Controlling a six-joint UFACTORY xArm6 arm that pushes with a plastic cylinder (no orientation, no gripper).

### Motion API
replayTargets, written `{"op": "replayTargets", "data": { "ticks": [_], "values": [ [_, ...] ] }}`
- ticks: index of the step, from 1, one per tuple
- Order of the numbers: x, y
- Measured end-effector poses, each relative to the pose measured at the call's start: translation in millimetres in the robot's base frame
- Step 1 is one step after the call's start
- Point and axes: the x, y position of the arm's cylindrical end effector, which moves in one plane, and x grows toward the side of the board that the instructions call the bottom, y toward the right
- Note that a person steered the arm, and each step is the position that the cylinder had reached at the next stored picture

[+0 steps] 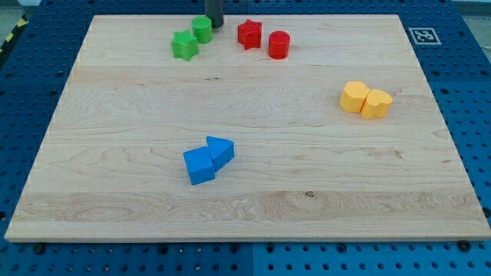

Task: Move the red blocks towards the yellow blocks

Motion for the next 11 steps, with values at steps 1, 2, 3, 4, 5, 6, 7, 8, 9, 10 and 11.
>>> {"op": "replayTargets", "data": {
  "ticks": [1,2,3,4,5,6,7,8,9,10,11],
  "values": [
    [4.2,-6.8],
    [11.6,-12.1],
    [21.5,-14.0],
    [21.6,-11.2],
    [21.4,14.2],
    [21.4,46.5],
    [21.4,67.8],
    [27.3,86.2],
    [42.3,103.7],
    [66.7,116.6],
    [73.4,126.4]
  ]
}}
